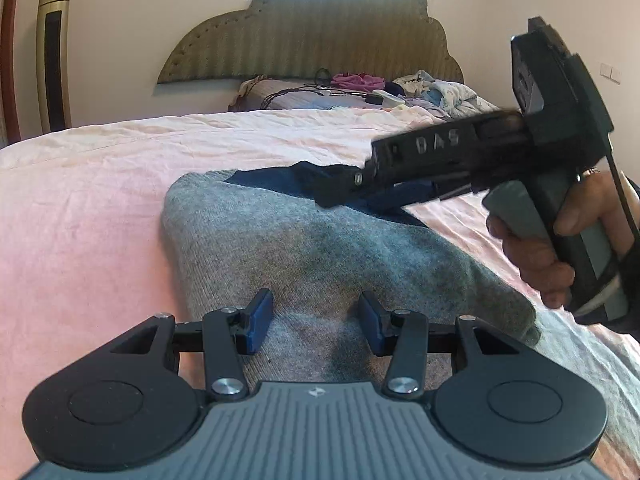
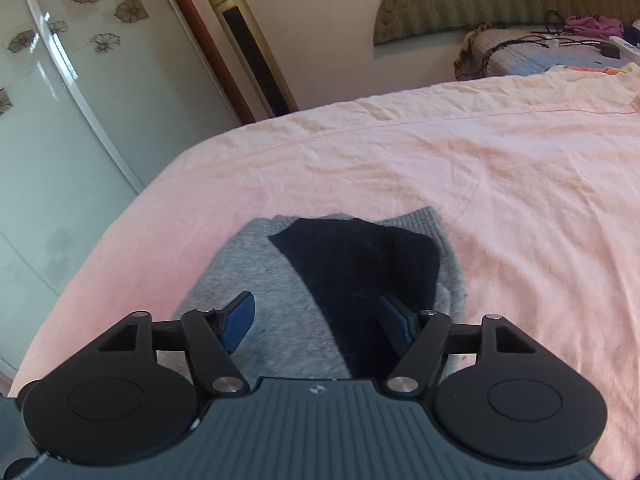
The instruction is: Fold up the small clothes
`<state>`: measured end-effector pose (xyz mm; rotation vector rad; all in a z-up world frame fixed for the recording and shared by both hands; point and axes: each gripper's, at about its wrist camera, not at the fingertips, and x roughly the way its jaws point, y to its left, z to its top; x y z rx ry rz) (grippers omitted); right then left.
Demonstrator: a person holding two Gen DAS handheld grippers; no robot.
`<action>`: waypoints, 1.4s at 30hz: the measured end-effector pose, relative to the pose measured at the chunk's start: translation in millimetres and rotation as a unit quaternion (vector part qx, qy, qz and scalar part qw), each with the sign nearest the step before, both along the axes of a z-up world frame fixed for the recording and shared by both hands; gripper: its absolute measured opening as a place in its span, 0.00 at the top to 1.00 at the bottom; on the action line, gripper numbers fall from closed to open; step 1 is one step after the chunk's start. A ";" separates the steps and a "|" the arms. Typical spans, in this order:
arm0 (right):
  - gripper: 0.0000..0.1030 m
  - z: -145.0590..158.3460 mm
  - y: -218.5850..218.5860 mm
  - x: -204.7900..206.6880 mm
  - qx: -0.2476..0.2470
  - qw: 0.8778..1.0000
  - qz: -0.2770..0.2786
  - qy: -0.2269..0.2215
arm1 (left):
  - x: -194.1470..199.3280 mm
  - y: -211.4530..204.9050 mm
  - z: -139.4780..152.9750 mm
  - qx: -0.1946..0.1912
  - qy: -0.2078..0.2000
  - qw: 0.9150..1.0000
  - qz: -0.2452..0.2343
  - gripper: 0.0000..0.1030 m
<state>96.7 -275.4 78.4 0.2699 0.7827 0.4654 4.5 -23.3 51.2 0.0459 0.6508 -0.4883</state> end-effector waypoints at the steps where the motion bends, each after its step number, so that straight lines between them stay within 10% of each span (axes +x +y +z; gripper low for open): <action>1: 0.28 -5.0 2.9 -2.4 -0.005 1.000 0.008 0.009 | -0.7 -1.3 -0.3 0.003 -0.001 1.000 -0.001 0.55; 7: 0.41 -4.0 -4.6 -12.8 -0.008 1.000 -0.009 0.027 | -1.6 -5.0 1.3 0.003 0.003 1.000 0.003 0.55; 25: 0.34 -11.2 -1.8 -57.6 -0.003 0.999 0.015 0.028 | -29.8 -1.3 15.3 0.010 -0.027 0.999 0.020 0.53; 32: 0.22 5.5 -45.2 -108.5 0.063 0.998 -0.012 0.021 | -101.5 26.2 2.8 0.087 -0.085 0.992 0.027 0.52; 42: 0.32 -14.4 -44.3 -109.7 0.017 0.998 -0.008 0.061 | -98.2 18.2 -8.5 0.110 -0.063 0.992 0.015 0.52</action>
